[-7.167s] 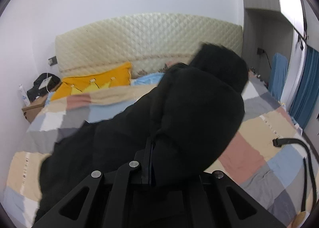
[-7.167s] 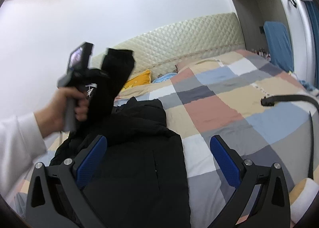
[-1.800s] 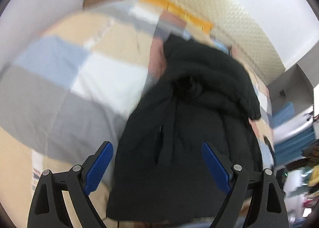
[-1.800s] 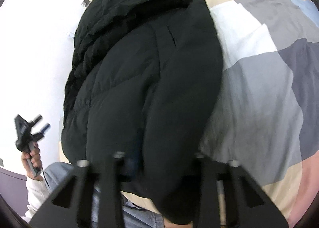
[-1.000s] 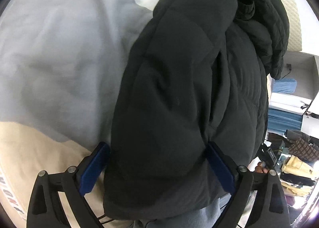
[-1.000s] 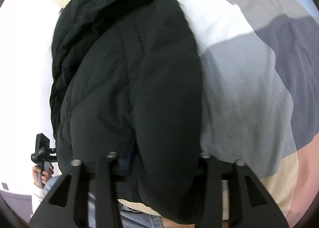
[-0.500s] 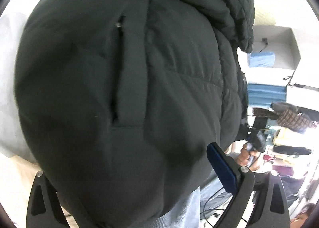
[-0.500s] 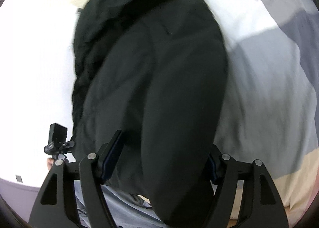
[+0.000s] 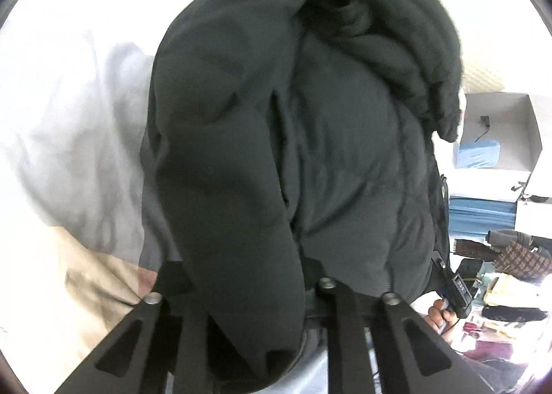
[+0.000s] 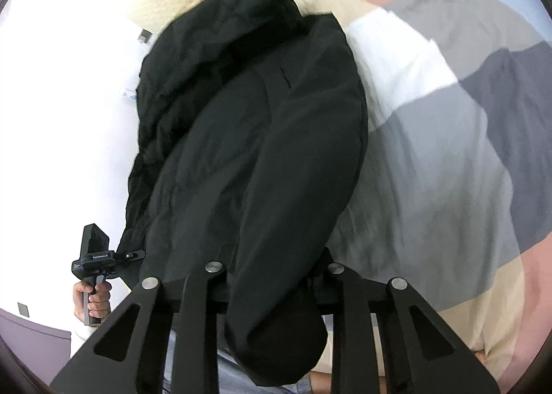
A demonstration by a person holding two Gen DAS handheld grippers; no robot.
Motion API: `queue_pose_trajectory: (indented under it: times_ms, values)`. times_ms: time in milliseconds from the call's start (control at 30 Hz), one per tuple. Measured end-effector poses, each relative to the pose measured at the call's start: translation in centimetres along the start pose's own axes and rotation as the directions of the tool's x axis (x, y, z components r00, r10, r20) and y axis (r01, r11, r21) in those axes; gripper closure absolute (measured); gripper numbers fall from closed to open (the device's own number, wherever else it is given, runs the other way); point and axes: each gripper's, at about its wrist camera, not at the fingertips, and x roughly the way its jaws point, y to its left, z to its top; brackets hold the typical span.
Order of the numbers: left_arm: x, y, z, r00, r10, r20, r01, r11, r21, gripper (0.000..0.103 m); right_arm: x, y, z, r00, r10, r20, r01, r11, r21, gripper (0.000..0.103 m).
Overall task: Fold large clothes
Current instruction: 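Fold the held hem up over the jacket body toward the collar with both grippers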
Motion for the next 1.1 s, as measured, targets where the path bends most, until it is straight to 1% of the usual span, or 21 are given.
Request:
queue_pose_trajectory:
  times_ms: [100, 200, 300, 367, 467, 533, 633, 700, 767, 833, 900, 933, 1000, 1100]
  values:
    - [-2.3, -1.9, -0.6, 0.998, 0.006, 0.061, -0.011, 0.997, 0.077, 0.091, -1.9, 0.5, 0.2, 0.999, 0.022, 0.025, -0.022, 1.0, -0.02, 0.084]
    - [-4.9, -3.3, -1.0, 0.993, -0.017, 0.115, 0.004, 0.994, 0.106, 0.093, -3.7, 1.4, 0.5, 0.997, 0.031, 0.065, -0.028, 0.999, -0.039, 0.085]
    - [-7.5, -4.3, -1.7, 0.984, -0.032, 0.173, 0.012, 0.993, 0.115, 0.094, -5.2, 2.8, 0.5, 0.992, 0.055, 0.113, -0.048, 0.997, -0.059, 0.085]
    - [-9.1, -4.8, -2.1, 0.978, -0.045, 0.204, 0.02, 0.992, 0.123, 0.094, -6.5, 3.6, 0.3, 0.986, 0.085, 0.142, -0.077, 0.995, -0.066, 0.086]
    - [-10.9, -4.0, -2.5, 0.97, -0.051, 0.237, 0.023, 0.993, 0.117, 0.095, -8.5, 4.3, -0.5, 0.973, 0.131, 0.189, -0.119, 0.99, -0.075, 0.086]
    - [-12.2, -3.7, -3.2, 0.966, -0.068, 0.25, 0.041, 0.993, 0.11, 0.095, -9.5, 4.8, -1.0, 0.966, 0.15, 0.211, -0.136, 0.988, -0.08, 0.086]
    - [-13.7, -3.7, -4.7, 0.956, -0.078, 0.283, 0.048, 0.992, 0.113, 0.096, -11.7, 5.3, -2.5, 0.955, 0.182, 0.236, -0.162, 0.982, -0.101, 0.086]
    - [-15.1, -3.7, -6.5, 0.949, -0.097, 0.301, 0.067, 0.992, 0.108, 0.096, -13.1, 5.8, -3.8, 0.95, 0.198, 0.241, -0.174, 0.978, -0.117, 0.086]
    - [-16.6, -4.2, -8.8, 0.941, -0.121, 0.317, 0.082, 0.988, 0.134, 0.096, -14.3, 6.5, -4.6, 0.947, 0.2, 0.252, -0.17, 0.976, -0.134, 0.086]
    - [-17.2, -5.5, -10.5, 0.935, -0.126, 0.332, 0.079, 0.985, 0.152, 0.097, -15.8, 6.8, -5.4, 0.942, 0.206, 0.265, -0.171, 0.974, -0.149, 0.086]
    - [-18.3, -6.0, -12.0, 0.929, -0.122, 0.35, 0.069, 0.985, 0.161, 0.097, -17.5, 7.2, -6.3, 0.939, 0.203, 0.278, -0.16, 0.973, -0.168, 0.086]
    - [-18.8, -6.3, -12.6, 0.928, -0.113, 0.355, 0.06, 0.986, 0.157, 0.097, -18.4, 7.6, -6.9, 0.943, 0.188, 0.275, -0.14, 0.973, -0.185, 0.086]
    - [-19.9, -6.7, -14.2, 0.919, -0.078, 0.387, 0.015, 0.986, 0.165, 0.097, -19.6, 8.1, -7.9, 0.954, 0.153, 0.257, -0.099, 0.972, -0.213, 0.086]
    - [-21.3, -7.3, -16.4, 0.916, -0.062, 0.395, -0.011, 0.984, 0.18, 0.097, -21.3, 8.9, -9.3, 0.967, 0.108, 0.231, -0.044, 0.962, -0.268, 0.086]
